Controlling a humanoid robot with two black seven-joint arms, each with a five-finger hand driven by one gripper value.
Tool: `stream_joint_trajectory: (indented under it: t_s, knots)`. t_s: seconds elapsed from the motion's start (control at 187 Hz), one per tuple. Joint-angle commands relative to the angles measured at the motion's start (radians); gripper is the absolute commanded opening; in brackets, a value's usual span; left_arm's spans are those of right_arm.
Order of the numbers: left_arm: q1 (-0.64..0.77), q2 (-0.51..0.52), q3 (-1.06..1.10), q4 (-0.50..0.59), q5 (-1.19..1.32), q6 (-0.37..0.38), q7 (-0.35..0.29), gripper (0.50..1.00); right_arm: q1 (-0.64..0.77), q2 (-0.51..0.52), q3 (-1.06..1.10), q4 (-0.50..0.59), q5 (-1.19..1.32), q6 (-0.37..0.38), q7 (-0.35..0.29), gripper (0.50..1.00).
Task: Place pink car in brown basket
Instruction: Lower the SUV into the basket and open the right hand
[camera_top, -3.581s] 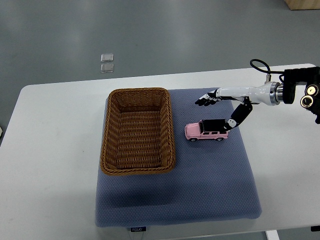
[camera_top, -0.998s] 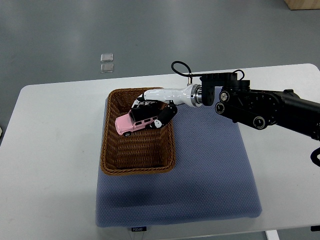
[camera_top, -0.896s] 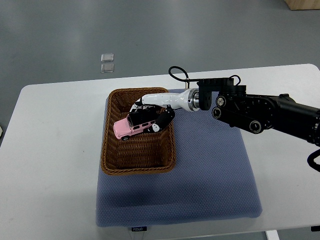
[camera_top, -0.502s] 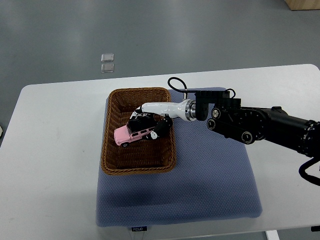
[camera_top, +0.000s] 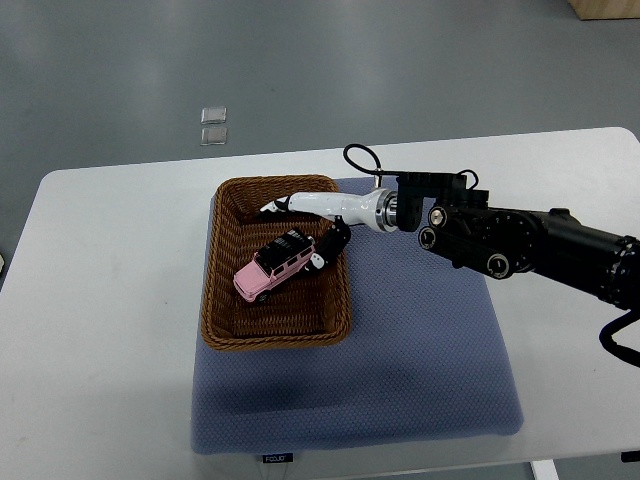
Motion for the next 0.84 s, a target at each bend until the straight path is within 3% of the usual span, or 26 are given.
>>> stream_joint_trajectory:
  t_s: [0.0, 0.171, 0.39, 0.587, 0.832]
  knots:
    - [0.000, 0.000, 0.001, 0.000, 0.000, 0.000, 0.000, 1.000, -0.003, -0.082, 0.123, 0.007, 0.056, 0.010, 0.005, 0.911]
    - [0.000, 0.000, 0.001, 0.002, 0.000, 0.000, 0.000, 1.000, -0.150, -0.134, 0.394, 0.014, 0.334, 0.015, 0.014, 0.911]
    - [-0.001, 0.000, 0.002, 0.000, 0.000, 0.000, 0.000, 1.000, -0.348, -0.116, 0.662, 0.012, 0.697, 0.019, 0.083, 0.913]
    - [0.000, 0.000, 0.002, 0.002, 0.000, 0.001, 0.000, 1.000, -0.434, -0.070, 0.738, 0.000, 0.995, 0.021, 0.083, 0.913]
    - [0.000, 0.000, 0.002, 0.002, 0.000, 0.001, 0.000, 1.000, -0.481, -0.067, 0.738, -0.008, 1.029, 0.021, 0.083, 0.913]
